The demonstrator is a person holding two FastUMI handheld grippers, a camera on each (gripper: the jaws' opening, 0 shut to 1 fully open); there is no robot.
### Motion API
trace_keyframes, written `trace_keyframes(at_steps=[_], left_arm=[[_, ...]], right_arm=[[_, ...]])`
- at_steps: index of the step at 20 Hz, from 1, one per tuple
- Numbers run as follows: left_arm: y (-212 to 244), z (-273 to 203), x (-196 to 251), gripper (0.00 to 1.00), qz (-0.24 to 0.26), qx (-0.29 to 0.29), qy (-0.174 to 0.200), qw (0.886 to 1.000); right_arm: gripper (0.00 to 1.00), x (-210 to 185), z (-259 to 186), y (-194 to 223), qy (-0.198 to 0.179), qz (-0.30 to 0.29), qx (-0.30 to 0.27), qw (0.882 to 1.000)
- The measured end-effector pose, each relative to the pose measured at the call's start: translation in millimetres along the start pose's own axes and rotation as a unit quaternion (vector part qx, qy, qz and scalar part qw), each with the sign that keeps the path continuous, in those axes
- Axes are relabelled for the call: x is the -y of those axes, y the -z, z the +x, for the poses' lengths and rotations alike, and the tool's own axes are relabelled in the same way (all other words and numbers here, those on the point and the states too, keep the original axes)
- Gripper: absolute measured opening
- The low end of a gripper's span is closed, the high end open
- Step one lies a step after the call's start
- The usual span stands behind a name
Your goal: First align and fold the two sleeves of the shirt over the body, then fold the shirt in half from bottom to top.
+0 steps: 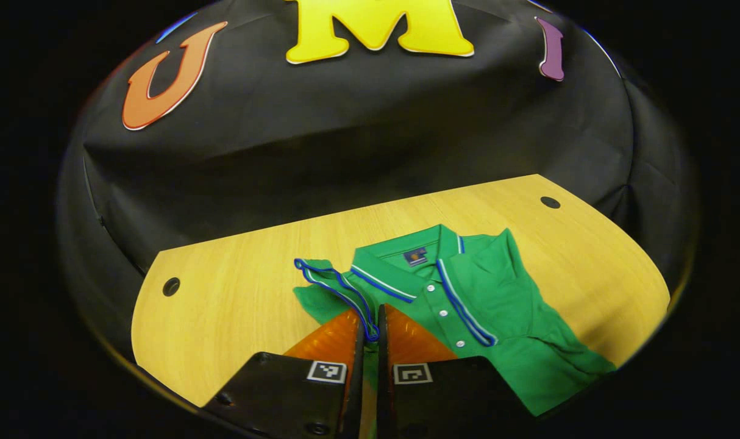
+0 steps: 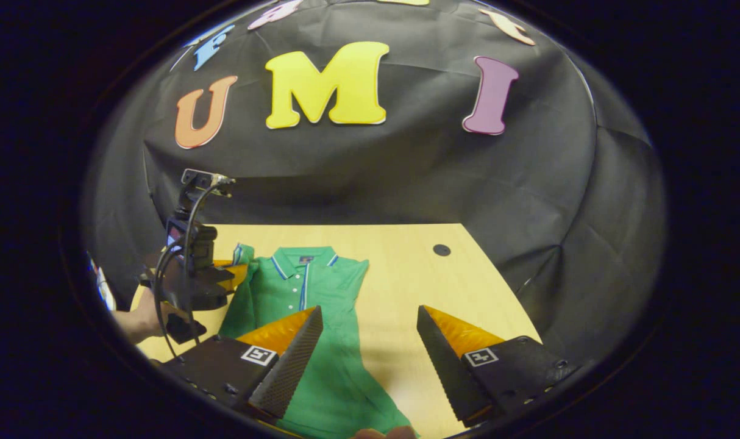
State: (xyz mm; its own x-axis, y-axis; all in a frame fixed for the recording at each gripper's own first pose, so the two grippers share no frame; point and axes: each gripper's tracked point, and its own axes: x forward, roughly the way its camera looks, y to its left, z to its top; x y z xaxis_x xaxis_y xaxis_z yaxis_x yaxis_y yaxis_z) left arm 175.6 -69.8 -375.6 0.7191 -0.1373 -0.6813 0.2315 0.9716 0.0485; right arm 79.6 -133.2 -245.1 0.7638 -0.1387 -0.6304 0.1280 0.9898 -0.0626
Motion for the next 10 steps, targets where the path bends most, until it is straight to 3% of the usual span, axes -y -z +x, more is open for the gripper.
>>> trace_keyframes(at_steps=[3,4,5,8,10], left_arm=[[-0.7,-9.1,15.0,0.23,-0.026,0.002,0.003,1.0],[0.0,-15.1,15.7,0.39,-0.035,0.003,0.002,0.999],[-1.2,-22.6,13.0,0.42,-0.048,0.01,-0.003,0.999],[-15.0,-52.8,-0.4,1.0,-0.069,0.043,-0.024,0.996],[-24.5,-82.5,-8.6,1.0,-0.073,0.065,-0.039,0.994]], right_arm=[[0.95,11.5,-4.3,-0.1,0.004,0.006,0.004,1.0],[0.95,12.9,-6.6,-1.4,0.003,0.006,0.007,1.0],[0.96,12.3,-8.8,-3.1,0.001,0.004,0.01,1.0],[0.96,2.1,-16.9,-12.2,-0.018,-0.002,0.032,0.999],[0.96,-7.1,-26.6,-18.6,-0.029,-0.01,0.05,0.998]])
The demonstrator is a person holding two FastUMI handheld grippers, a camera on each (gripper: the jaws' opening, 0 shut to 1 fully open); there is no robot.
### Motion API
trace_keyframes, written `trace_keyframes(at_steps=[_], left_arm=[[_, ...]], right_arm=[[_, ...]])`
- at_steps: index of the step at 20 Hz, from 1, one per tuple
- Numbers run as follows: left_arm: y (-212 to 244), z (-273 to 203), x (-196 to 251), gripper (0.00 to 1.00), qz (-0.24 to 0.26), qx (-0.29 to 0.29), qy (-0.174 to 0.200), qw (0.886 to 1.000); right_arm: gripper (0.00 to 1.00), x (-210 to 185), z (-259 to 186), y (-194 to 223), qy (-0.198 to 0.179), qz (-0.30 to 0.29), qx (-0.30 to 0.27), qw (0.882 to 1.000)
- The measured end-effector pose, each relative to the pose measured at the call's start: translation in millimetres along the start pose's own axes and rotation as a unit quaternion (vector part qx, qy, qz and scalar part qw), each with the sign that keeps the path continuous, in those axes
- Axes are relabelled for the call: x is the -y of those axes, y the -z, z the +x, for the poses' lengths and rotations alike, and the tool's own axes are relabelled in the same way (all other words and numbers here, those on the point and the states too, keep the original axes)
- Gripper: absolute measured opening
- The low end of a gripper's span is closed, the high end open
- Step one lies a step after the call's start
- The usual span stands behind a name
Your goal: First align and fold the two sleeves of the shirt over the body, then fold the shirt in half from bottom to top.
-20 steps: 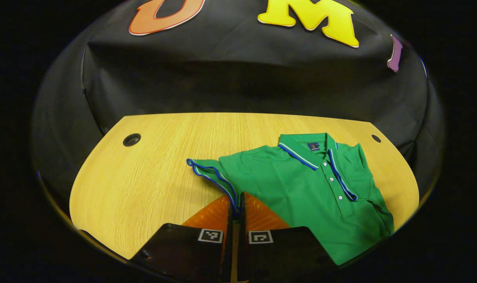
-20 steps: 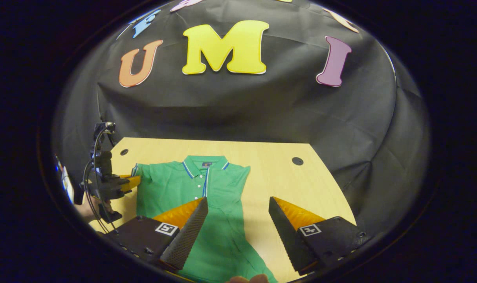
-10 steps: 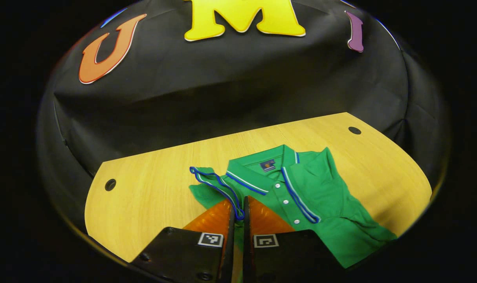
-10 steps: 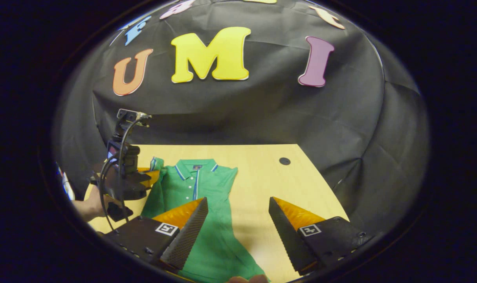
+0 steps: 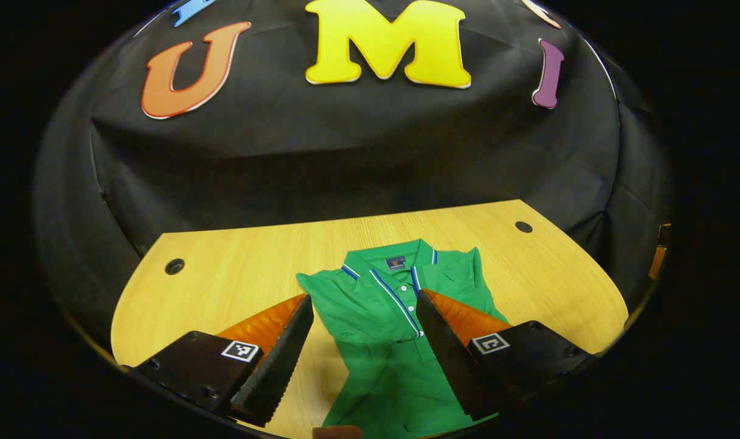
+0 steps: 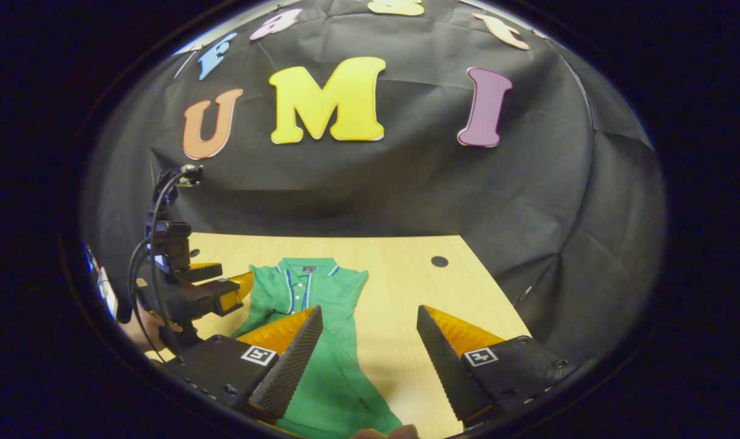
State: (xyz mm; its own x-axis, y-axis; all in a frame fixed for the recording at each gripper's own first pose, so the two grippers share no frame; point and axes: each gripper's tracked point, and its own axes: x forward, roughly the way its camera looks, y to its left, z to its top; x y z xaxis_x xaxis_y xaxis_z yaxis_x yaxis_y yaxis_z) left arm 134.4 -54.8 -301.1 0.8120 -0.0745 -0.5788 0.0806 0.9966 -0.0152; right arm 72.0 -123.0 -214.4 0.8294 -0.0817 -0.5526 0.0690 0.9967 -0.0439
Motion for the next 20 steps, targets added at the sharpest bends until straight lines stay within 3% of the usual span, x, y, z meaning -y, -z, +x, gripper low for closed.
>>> trace_keyframes(at_steps=[6,10,13,20], left_arm=[[-27.3,-89.5,-24.6,1.0,-0.031,0.056,-0.038,0.997],[-20.5,-147.6,-41.4,1.0,-0.052,0.069,-0.051,0.995],[2.0,-185.1,-51.6,1.0,-0.067,0.066,-0.054,0.994],[81.8,-225.6,-54.9,1.0,-0.062,0.015,-0.034,0.997]], right_arm=[[0.96,-29.9,-33.9,-12.8,-0.05,-0.011,0.042,0.998],[0.96,-36.5,-62.3,-3.2,-0.073,-0.022,0.053,0.996],[0.96,-32.7,-80.7,21.2,-0.086,-0.032,0.044,0.995],[0.96,-9.6,-106.7,102.7,-0.069,-0.048,-0.015,0.996]])
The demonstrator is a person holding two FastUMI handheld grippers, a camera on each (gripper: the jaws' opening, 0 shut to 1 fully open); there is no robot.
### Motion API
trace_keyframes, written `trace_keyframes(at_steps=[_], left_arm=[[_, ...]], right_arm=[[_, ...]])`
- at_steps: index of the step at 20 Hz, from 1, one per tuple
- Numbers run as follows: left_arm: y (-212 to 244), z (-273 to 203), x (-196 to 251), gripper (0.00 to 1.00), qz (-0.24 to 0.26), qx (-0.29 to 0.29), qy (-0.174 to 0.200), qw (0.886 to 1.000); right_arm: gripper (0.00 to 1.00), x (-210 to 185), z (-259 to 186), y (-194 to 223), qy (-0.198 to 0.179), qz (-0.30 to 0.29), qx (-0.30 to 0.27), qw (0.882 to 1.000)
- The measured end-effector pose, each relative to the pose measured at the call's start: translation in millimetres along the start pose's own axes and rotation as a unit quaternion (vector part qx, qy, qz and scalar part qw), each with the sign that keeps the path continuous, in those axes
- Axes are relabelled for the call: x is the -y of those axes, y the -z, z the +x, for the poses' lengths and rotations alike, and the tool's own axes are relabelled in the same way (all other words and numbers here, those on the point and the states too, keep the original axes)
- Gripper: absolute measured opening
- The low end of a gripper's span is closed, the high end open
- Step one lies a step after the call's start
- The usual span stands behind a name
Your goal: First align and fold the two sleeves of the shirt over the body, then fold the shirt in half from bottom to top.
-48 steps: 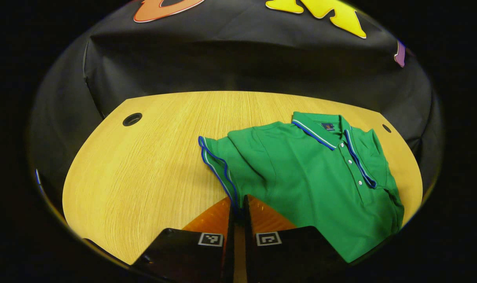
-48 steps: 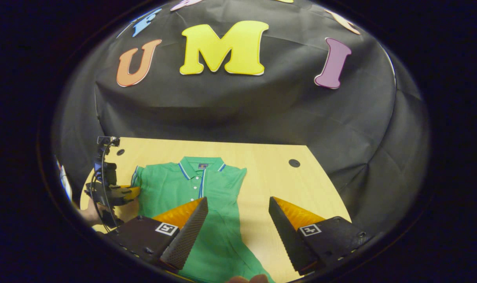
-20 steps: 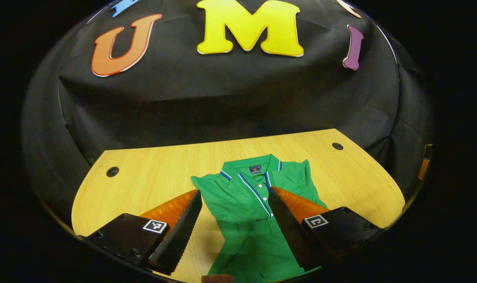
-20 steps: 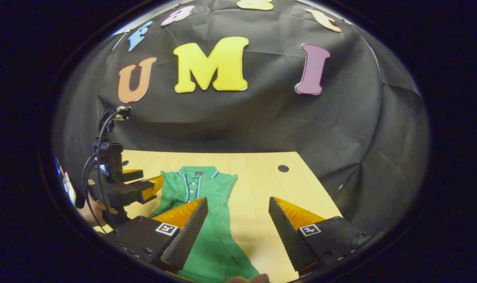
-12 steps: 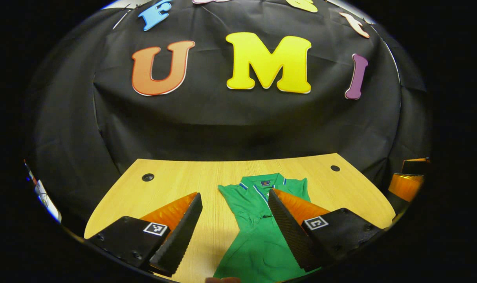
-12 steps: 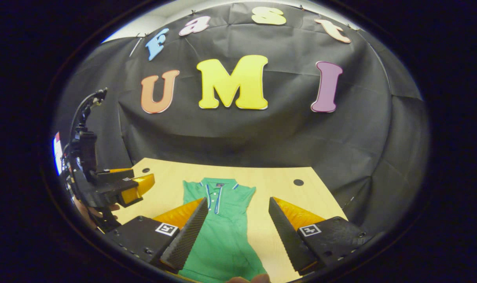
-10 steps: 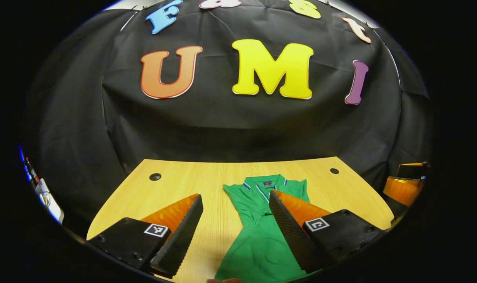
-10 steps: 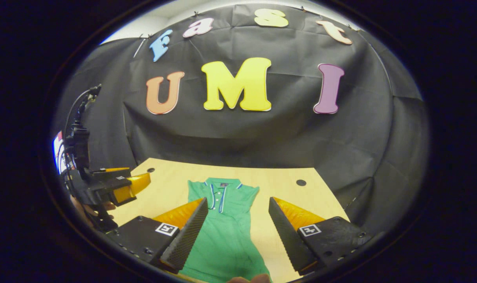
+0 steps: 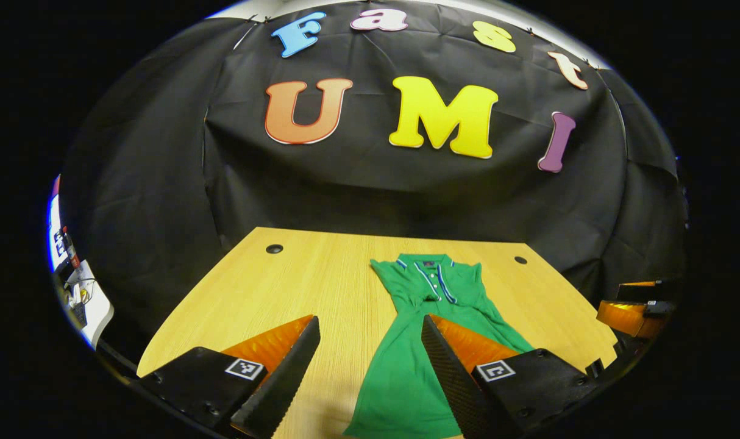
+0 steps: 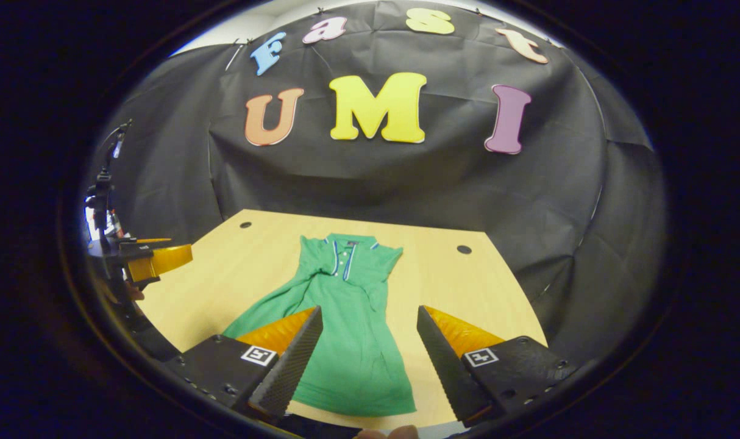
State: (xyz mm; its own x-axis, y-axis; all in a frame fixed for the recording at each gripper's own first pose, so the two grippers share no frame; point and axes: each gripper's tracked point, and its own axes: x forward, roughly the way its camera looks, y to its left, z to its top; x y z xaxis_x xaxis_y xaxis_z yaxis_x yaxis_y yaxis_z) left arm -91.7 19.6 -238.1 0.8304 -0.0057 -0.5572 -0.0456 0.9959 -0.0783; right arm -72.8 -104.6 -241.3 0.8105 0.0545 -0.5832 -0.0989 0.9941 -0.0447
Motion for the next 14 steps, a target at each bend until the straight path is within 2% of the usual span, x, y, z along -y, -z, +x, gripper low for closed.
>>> trace_keyframes(at_steps=[4,8,11,14], left_arm=[[53.6,-7.6,5.4,1.0,0.003,-0.051,0.021,0.998],[110.4,-4.5,4.0,1.0,0.01,-0.107,0.026,0.994],[154.5,-2.2,3.1,1.0,0.011,-0.153,0.019,0.988],[189.6,3.5,1.3,1.0,0.035,-0.203,0.024,0.978]], right_arm=[[0.96,11.2,2.0,50.7,0.011,0.004,-0.044,0.999],[0.96,22.5,12.1,113.2,0.019,-0.004,-0.104,0.994],[0.96,29.5,26.5,156.5,0.022,-0.009,-0.144,0.989],[0.96,37.9,42.7,184.1,0.023,-0.014,-0.17,0.985]])
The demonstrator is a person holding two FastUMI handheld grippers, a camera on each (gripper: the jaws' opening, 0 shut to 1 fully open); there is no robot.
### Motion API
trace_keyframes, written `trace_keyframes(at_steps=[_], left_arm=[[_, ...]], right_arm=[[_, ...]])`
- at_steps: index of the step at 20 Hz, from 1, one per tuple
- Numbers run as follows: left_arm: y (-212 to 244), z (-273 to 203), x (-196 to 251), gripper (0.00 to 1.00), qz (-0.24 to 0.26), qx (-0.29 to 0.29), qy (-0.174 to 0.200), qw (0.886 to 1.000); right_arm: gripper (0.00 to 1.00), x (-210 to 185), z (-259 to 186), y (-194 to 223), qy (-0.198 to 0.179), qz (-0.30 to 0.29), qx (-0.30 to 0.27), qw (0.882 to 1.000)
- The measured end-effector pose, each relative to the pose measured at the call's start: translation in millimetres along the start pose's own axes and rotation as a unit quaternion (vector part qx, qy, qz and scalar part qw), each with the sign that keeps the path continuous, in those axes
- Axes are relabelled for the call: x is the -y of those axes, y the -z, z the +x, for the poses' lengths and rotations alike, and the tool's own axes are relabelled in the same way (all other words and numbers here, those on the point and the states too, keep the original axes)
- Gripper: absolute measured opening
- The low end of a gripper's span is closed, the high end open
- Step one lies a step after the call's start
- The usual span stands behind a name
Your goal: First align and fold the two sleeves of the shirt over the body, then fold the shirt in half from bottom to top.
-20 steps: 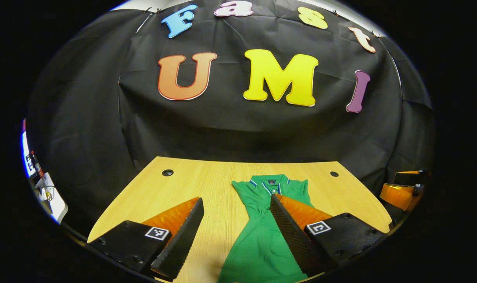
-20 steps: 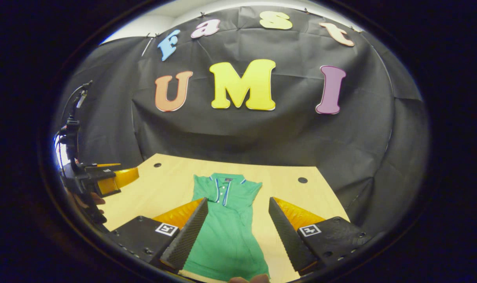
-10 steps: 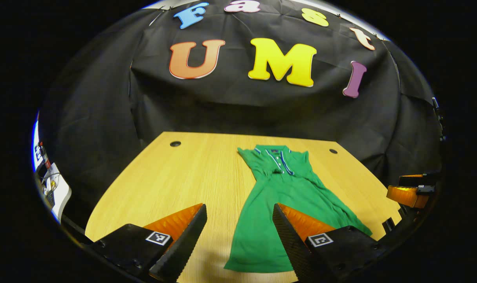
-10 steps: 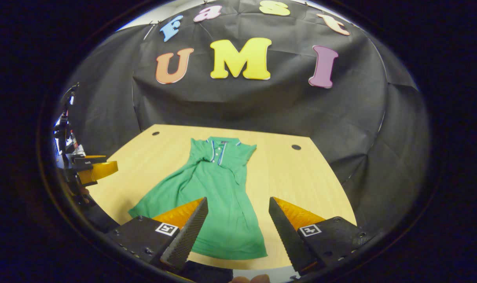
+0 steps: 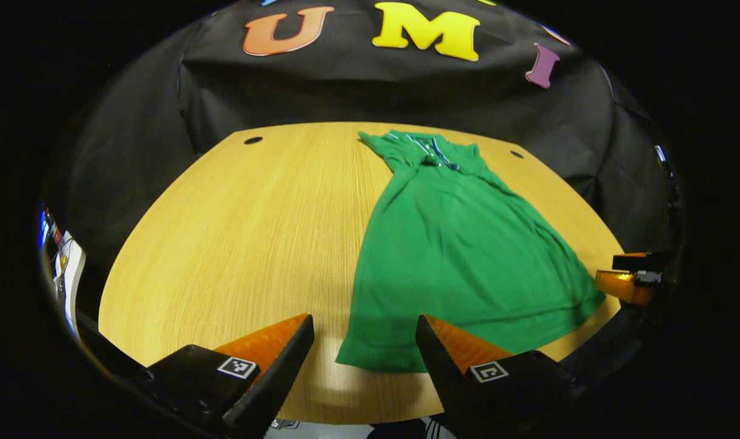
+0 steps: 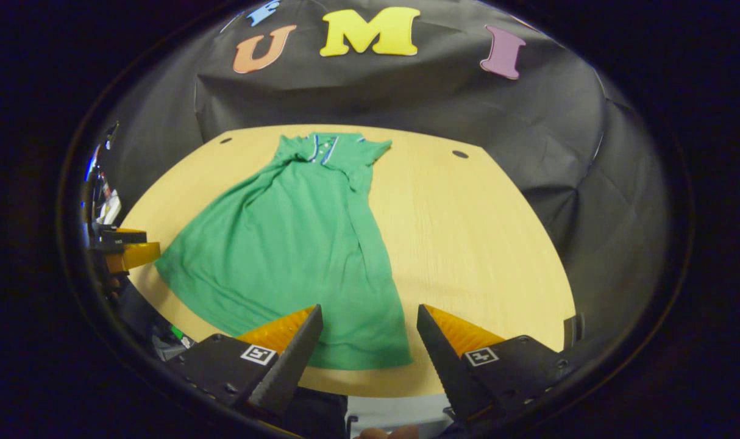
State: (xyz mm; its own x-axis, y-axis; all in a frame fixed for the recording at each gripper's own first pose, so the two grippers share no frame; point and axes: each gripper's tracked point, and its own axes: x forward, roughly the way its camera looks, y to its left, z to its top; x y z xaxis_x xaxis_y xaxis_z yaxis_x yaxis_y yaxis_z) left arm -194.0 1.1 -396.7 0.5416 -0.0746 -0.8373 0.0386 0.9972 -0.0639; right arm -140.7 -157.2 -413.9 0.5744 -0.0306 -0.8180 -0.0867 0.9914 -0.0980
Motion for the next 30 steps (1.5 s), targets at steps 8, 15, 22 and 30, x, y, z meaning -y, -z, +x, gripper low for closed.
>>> trace_keyframes(at_steps=[8,15,22,30], left_arm=[[14.1,15.5,-1.0,1.0,-0.003,-0.035,-0.016,0.999],[20.7,17.2,21.4,0.81,0.0,-0.051,-0.017,0.999],[14.7,7.7,35.4,0.06,-0.014,-0.048,0.013,0.999],[-49.5,-25.7,34.0,0.06,-0.014,0.016,0.05,0.999]], right_arm=[[0.96,7.6,21.9,17.6,-0.012,0.001,-0.04,0.999],[0.51,-12.9,27.7,26.9,-0.05,0.017,-0.055,0.997],[0.0,-25.0,13.9,18.0,-0.073,0.049,-0.073,0.993],[0.0,-25.2,-21.0,-41.1,-0.1,0.078,-0.021,0.992]])
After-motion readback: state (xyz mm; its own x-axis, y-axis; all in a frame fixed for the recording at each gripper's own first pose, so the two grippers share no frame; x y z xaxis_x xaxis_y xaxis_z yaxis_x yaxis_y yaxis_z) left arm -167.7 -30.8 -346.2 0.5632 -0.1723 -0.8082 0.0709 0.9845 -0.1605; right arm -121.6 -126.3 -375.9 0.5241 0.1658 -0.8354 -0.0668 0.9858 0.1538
